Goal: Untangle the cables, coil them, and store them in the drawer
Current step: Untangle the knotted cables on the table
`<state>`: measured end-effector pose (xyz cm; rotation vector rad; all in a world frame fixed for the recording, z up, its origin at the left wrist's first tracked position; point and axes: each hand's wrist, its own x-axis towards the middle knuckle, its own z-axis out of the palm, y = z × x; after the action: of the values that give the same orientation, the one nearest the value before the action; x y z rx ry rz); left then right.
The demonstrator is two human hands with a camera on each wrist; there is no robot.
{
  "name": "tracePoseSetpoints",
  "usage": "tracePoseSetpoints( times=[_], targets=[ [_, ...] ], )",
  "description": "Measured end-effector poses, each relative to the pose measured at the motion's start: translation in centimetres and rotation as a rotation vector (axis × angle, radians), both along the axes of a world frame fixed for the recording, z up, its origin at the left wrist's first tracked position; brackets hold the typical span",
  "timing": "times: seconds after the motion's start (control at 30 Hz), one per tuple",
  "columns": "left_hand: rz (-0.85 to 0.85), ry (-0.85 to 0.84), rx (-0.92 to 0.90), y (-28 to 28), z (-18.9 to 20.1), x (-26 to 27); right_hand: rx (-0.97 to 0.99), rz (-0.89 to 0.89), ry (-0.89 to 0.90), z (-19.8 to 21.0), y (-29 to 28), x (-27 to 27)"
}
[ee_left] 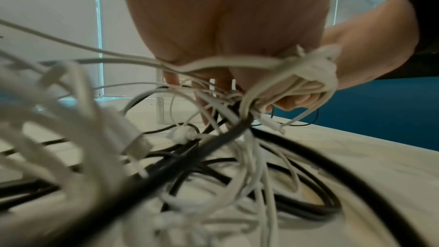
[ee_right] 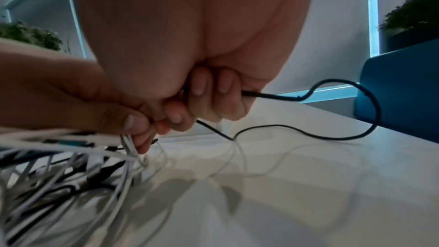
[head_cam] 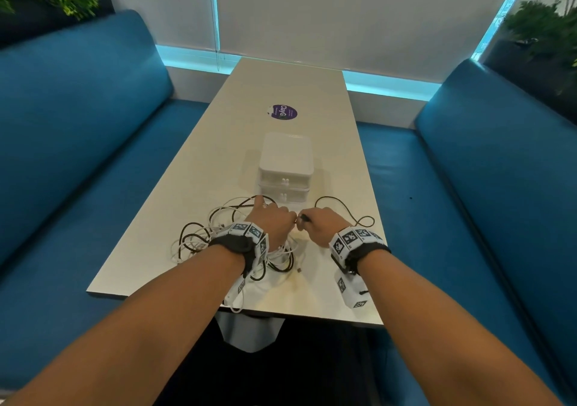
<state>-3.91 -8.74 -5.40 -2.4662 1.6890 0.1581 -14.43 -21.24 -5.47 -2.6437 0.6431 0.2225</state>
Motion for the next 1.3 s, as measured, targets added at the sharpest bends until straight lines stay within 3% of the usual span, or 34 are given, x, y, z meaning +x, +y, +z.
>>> tracePoseSetpoints(
  times=[0.2, 0.57, 0.67, 0.8, 0.93, 1.03, 1.3],
  targets=[
    [0.126, 0.206, -0.179, 0.1, -1.3, -0.9, -0.03, -0.078, -0.029, 1.0, -1.7, -0.4],
    [0.022, 0.107, -0.091, 0.6, -0.9, 0.5, -0.082, -0.379, 0.009, 0.5, -4.4, -2.7],
    [-0.002, 0.071, -0.082, 0.1, -0.6, 0.2, -0.21, -0.333, 0.074, 0.4, -3.2, -2.6],
    [0.015, 0.066, -0.071, -0.2, -0.8, 0.3, -0.387, -0.076, 0.102, 0.0, -0.9, -2.0],
    [0.041, 0.059, -0.095, -0.1, -0.8, -0.1, -0.265, 0.047, 0.024, 0.0, 1.1, -0.8],
    [0.042, 0.03, -0.119, 0.3, -0.8, 0.1, -0.135, 0.036, 0.002, 0.0, 1.2, -0.1],
    [0.065, 0.036, -0.045, 0.4, 0.4, 0.1, -0.069, -0.047, -0.019, -0.1, -0.6, -0.3]
  ],
)
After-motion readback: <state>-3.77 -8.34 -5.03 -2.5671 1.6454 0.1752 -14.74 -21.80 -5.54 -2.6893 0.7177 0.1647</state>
